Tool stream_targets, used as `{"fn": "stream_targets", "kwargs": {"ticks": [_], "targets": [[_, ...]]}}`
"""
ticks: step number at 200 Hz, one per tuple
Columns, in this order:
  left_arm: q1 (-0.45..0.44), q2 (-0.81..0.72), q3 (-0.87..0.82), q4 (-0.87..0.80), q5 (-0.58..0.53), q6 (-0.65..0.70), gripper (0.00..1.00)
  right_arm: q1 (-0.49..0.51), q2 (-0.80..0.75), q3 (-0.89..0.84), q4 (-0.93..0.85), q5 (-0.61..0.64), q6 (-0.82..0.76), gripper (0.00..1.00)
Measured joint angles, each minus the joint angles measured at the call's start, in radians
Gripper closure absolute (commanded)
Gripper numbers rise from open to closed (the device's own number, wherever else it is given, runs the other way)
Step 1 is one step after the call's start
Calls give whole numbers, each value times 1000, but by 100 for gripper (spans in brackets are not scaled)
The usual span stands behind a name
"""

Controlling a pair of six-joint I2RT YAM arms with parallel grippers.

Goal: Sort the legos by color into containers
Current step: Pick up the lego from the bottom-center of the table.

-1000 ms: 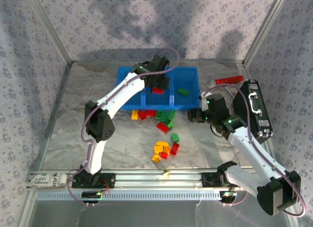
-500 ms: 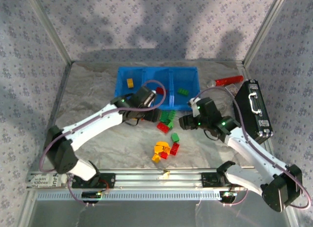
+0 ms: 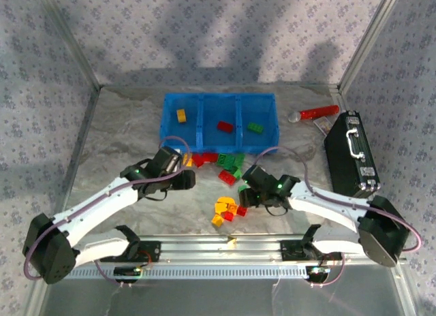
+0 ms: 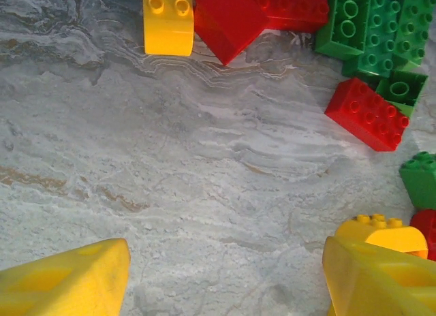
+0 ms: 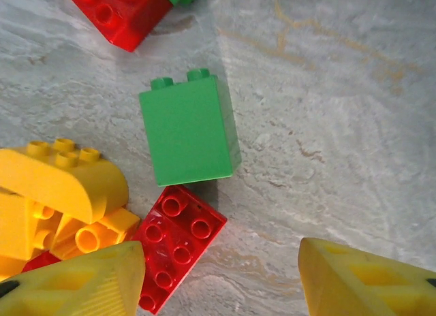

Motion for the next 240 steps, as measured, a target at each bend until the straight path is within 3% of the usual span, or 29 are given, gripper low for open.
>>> {"fn": "stream_targets", "kwargs": {"ticks": [72, 169, 240], "targets": [[0, -44, -21, 5, 1, -19, 25, 39, 150, 29, 81, 11, 158, 47], [27, -65, -34, 5, 0, -18, 26, 136, 163, 42, 84, 118, 298, 47], [34, -84, -50, 2, 1, -18, 26, 150, 158, 44, 74, 150, 310, 47]]}}
